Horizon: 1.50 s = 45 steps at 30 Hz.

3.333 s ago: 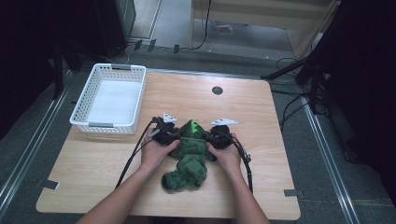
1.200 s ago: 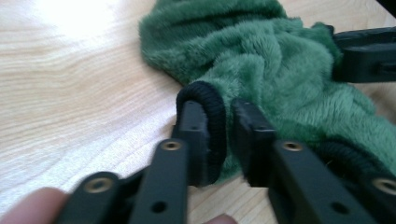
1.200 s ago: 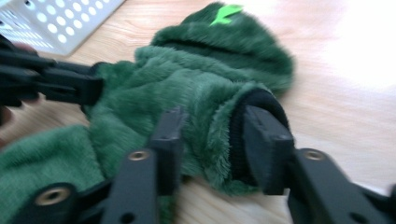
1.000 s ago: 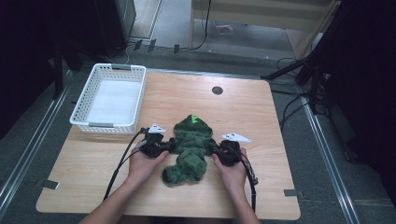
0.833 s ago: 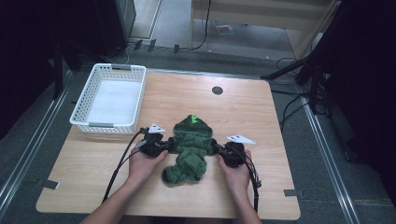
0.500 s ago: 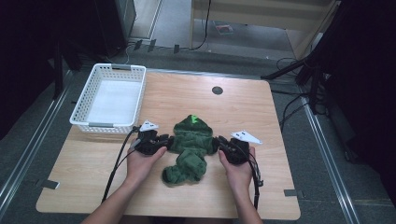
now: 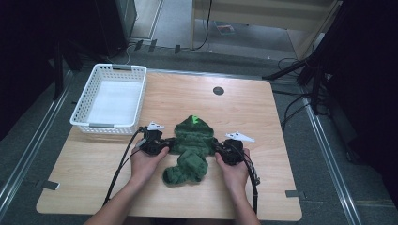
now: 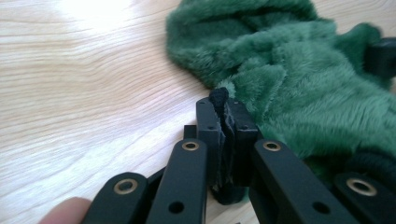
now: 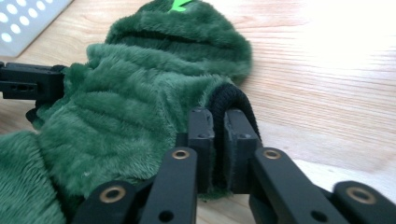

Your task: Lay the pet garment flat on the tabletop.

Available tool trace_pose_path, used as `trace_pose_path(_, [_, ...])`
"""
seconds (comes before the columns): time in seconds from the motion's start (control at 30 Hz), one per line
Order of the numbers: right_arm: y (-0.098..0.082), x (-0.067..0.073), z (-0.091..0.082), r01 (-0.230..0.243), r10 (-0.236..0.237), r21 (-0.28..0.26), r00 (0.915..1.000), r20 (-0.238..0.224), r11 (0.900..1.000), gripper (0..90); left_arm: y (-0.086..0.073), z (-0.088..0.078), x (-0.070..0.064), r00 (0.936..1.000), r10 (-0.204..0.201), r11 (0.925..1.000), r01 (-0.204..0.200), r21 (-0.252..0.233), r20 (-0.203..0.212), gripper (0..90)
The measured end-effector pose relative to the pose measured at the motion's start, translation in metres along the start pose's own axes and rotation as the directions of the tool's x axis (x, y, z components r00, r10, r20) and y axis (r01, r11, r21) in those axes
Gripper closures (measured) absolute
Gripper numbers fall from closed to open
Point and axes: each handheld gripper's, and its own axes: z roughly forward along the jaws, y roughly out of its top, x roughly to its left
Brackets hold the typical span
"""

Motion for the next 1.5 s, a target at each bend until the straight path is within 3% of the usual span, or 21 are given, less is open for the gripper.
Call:
trace_pose_path(0.23, [-0.005,-0.001,0.001,-0.001,0.0,0.031,0.9991,0.043,1.0,87.2,-0.001,0.001,-0.003,0.9955,0.042,0.999,-0.043,-0.014,-0.085,88.5])
trace_pose_path(0.33, [-0.007,0.003,0.002,0.034,-0.036,0.029,0.9971,0.067,0.999,86.9,-0.001,0.002,-0.003,0.9955,0.036,0.9991,-0.038,-0.02,-0.088,88.3])
trace_pose_path(0.43, [-0.007,0.003,0.002,0.022,-0.024,0.032,0.9975,0.066,0.999,85.6,-0.001,0.002,-0.001,0.9965,0.034,0.9991,-0.036,-0.024,-0.076,87.9])
trace_pose_path(0.47, [-0.006,0.003,0.002,0.012,-0.014,0.034,0.9991,0.04,0.999,82.7,-0.001,0.001,0.0,0.9976,0.037,0.9988,-0.039,-0.029,-0.059,87.2])
trace_pose_path(0.5, [-0.006,0.004,-0.002,0.005,-0.005,0.018,1.0,0.005,1.0,67.7,-0.001,-0.002,0.0,0.9966,0.055,0.9979,-0.057,-0.032,-0.061,78.5])
trace_pose_path(0.57, [-0.005,0.005,-0.005,0.001,-0.001,-0.001,1.0,0.004,1.0,64.0,0.0,-0.004,-0.001,0.9969,0.048,0.9974,-0.051,-0.05,-0.062,71.8])
trace_pose_path(0.6, [-0.002,0.006,-0.01,0.001,-0.001,-0.032,1.0,0.005,0.999,61.2,0.002,-0.009,-0.001,0.9955,0.048,0.9963,-0.053,-0.067,-0.082,61.7])
trace_pose_path(0.63, [0.007,0.012,-0.022,0.019,-0.017,-0.115,0.9996,0.025,0.993,60.6,0.004,-0.014,-0.002,0.9941,0.037,0.9932,-0.047,-0.106,-0.102,52.9])
trace_pose_path(0.73, [0.017,0.019,-0.026,0.058,-0.054,-0.163,0.9981,0.032,0.985,65.3,0.015,-0.025,-0.007,0.9969,0.003,0.9776,-0.02,-0.209,-0.079,52.4])
trace_pose_path(0.77, [0.022,0.023,-0.025,0.082,-0.079,-0.17,0.9966,0.023,0.982,67.4,0.018,-0.025,-0.011,0.9971,0.024,0.9769,-0.039,-0.21,-0.072,54.3])
trace_pose_path(0.83, [0.028,0.03,-0.014,0.108,-0.11,-0.156,0.9939,-0.009,0.982,74.0,0.022,-0.016,-0.02,0.9974,0.069,0.9845,-0.071,-0.16,-0.02,65.2])
trace_pose_path(0.87, [0.029,0.033,0.005,0.143,-0.145,-0.088,0.9894,-0.015,0.986,78.5,0.021,-0.01,-0.024,0.9955,0.091,0.9873,-0.094,-0.128,-0.026,75.5])
trace_pose_path(0.9, [0.029,0.033,0.005,0.143,-0.145,-0.088,0.9894,-0.015,0.986,78.5,0.019,-0.005,-0.026,0.9935,0.108,0.989,-0.111,-0.098,-0.036,75.5])
trace_pose_path(0.93, [0.023,0.031,0.023,0.137,-0.137,-0.01,0.9905,-0.012,0.99,81.1,0.017,0.0,-0.026,0.9925,0.116,0.9909,-0.118,-0.065,-0.039,83.8])
trace_pose_path(1.0, [0.016,0.027,0.03,0.123,-0.123,0.03,0.9924,0.0,0.992,84.4,0.008,0.007,-0.019,0.9932,0.101,0.9947,-0.102,-0.014,-0.059,89.7])
trace_pose_path(1.2, [0.005,0.014,0.024,0.062,-0.062,0.014,0.9981,-0.009,0.998,85.7,-0.001,0.007,-0.012,0.9916,0.12,0.9924,-0.121,-0.023,-0.049,90.0])
trace_pose_path(1.23, [0.007,0.017,0.021,0.065,-0.065,0.002,0.9979,0.006,0.998,73.8,0.0,0.006,-0.013,0.9917,0.123,0.9915,-0.124,-0.038,-0.037,79.5])
trace_pose_path(1.27, [0.007,0.017,0.021,0.065,-0.065,0.002,0.9979,0.006,0.998,73.8,0.0,0.004,-0.013,0.9926,0.12,0.9914,-0.121,-0.05,-0.019,79.5])
trace_pose_path(1.33, [0.011,0.03,0.006,0.088,-0.09,-0.044,0.9949,-0.047,0.995,67.9,-0.002,-0.006,-0.015,0.9941,0.107,0.9893,-0.109,-0.097,-0.017,64.7])
trace_pose_path(1.47, [0.01,0.044,-0.012,0.111,-0.116,-0.065,0.9897,-0.083,0.992,65.5,-0.011,-0.034,-0.018,0.9951,0.099,0.9858,-0.096,-0.138,0.01,61.5])
trace_pose_path(1.5, [0.008,0.053,-0.021,0.133,-0.14,-0.071,0.9832,-0.117,0.989,63.2,-0.016,-0.04,-0.02,0.9942,0.105,0.9852,-0.101,-0.138,0.023,59.5])
